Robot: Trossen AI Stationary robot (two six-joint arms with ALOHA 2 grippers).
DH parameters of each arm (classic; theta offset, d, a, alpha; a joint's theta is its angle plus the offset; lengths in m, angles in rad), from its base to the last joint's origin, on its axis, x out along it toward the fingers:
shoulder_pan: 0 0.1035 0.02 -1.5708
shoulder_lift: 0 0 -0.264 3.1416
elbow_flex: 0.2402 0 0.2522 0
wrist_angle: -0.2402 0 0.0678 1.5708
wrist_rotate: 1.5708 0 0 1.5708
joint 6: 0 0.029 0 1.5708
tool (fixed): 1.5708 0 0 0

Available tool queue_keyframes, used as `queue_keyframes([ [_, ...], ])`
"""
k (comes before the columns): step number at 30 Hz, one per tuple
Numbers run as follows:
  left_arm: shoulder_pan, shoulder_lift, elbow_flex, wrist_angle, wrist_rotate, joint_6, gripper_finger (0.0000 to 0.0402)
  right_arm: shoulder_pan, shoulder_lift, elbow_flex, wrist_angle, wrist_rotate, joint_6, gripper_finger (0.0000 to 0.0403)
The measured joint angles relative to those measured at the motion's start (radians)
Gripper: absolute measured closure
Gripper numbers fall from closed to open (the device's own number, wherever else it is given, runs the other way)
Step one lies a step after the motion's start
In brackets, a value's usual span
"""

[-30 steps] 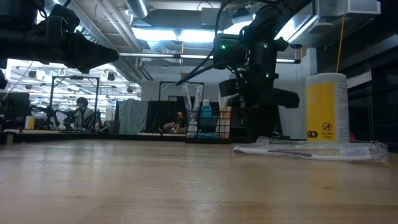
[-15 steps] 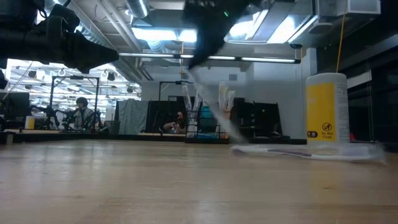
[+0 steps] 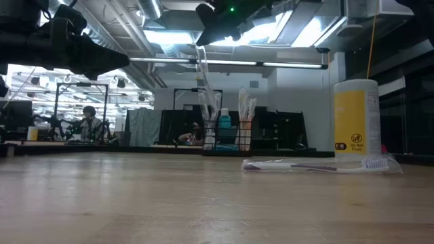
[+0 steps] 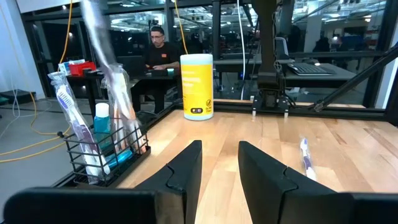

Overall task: Pick & Place toothbrushing station
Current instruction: Put the violet toothbrush into the black wire organizer bin

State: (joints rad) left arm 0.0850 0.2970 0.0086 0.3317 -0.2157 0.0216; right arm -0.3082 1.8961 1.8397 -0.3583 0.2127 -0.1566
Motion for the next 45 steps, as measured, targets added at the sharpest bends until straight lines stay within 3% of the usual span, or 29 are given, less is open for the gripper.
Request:
queue_keyframes([
  [7,0.000,0.000,0.000,0.000,0.000,0.000,0.0302,-0.096,0.027,0.000,0.162,-0.008,0.034,0.0403],
  [15,0.000,0.000,0.000,0.000,0.000,0.000,0.0302,-0.152,0.080,0.000,0.210,-0.034,0.021,0.0403],
  [33,0.000,0.000,0.000,0.000,0.000,0.000,0.0302,-0.178,0.106,-0.005,0.209,-0.037,-0.008,0.0403],
  [45,0.000,0.000,0.000,0.000,0.000,0.000,0.0302,-0.188,0.107,-0.031,0.300,-0.017,0.004,0.0403],
])
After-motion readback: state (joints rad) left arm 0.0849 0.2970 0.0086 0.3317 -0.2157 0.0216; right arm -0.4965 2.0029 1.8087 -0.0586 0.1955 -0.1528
